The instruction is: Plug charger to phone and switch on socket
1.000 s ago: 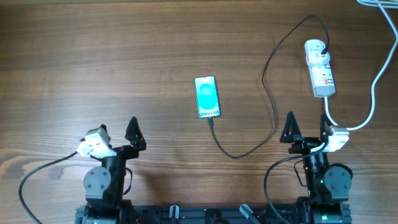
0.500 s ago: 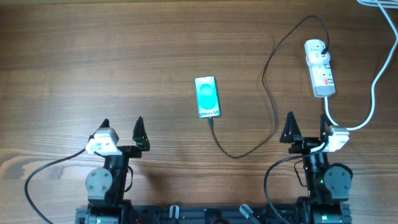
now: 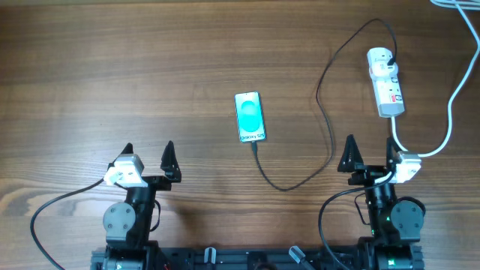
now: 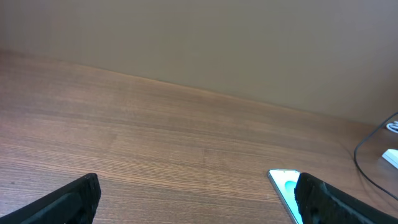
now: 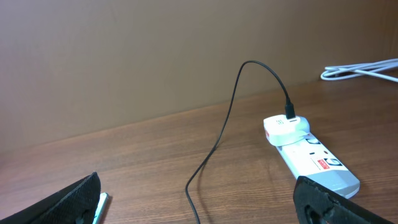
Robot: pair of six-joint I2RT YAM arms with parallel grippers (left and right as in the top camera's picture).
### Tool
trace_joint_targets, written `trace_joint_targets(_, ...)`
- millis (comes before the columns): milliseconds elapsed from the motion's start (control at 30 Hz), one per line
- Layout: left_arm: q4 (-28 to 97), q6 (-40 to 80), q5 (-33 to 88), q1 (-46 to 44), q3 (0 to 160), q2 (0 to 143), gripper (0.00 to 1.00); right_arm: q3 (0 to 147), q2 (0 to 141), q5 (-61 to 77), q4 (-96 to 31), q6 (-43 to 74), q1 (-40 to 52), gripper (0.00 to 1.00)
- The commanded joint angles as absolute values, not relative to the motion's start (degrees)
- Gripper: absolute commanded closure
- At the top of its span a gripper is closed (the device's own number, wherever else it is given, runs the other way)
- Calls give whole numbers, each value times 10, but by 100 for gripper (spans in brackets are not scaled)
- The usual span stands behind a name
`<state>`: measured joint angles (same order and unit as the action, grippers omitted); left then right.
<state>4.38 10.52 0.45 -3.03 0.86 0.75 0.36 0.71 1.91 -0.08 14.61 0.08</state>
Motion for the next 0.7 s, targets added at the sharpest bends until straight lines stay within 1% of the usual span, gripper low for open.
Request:
trace_joint_targets(0,43,94,13,-27,3,3,0,3,2,25,1,136,3,0)
trace_joint_targets(500,43,94,13,-27,3,3,0,3,2,24,1,134,5,1)
trace_joint_targets(667,43,94,13,-27,3,3,0,3,2,28,1,61,5,0)
